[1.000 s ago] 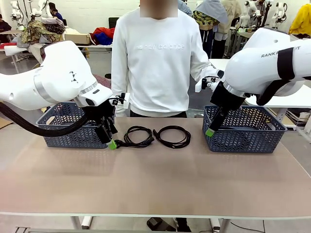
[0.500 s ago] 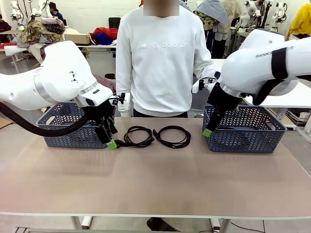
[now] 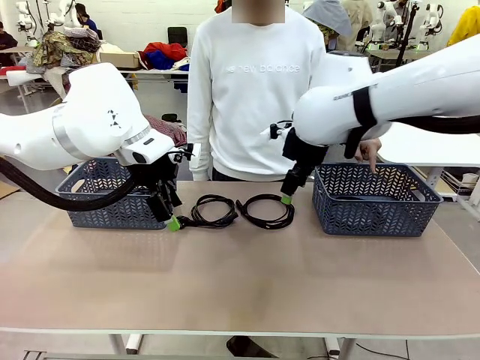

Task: Organize the cables according to human instructions.
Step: Pick up a bundle of cables and place it in the basket indicated by the human.

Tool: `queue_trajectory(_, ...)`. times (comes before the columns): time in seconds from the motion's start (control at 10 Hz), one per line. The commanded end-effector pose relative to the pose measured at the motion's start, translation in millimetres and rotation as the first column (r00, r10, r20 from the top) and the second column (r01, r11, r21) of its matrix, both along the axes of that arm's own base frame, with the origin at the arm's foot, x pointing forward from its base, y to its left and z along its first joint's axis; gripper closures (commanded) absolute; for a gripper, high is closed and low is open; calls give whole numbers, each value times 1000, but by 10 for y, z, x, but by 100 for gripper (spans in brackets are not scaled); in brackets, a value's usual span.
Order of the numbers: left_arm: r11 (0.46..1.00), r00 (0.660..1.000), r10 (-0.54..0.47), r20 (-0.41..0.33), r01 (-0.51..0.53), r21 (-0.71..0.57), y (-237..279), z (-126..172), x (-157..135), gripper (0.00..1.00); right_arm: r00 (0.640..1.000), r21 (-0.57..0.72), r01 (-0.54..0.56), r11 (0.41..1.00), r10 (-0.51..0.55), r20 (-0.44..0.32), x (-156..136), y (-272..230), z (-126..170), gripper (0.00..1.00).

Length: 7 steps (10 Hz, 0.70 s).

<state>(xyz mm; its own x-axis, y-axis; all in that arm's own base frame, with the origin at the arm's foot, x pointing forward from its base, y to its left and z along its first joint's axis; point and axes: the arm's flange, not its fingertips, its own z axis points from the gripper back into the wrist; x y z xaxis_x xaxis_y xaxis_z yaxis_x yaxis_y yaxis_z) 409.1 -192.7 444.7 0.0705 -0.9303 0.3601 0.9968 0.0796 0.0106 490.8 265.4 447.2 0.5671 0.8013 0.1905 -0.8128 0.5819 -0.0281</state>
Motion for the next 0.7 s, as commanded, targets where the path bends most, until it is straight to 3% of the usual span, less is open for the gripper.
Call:
queue_trajectory(0.0, 1000, 1000, 1, 2, -1, 0, 3, 7, -7, 0, 999, -42, 34, 999, -35, -8, 170, 179, -61, 0)
queue_trajectory(0.3, 1000, 1000, 1, 2, -1, 0, 3, 7, -7, 0, 999, -53, 38, 998, -40, -35, 310, 333, -223, 0)
queue_trajectory(0.6, 1000, 1000, 1, 2, -1, 0, 3, 7, -7, 0, 999, -25, 14, 1000, -15, -34, 251, 268, -265, 0)
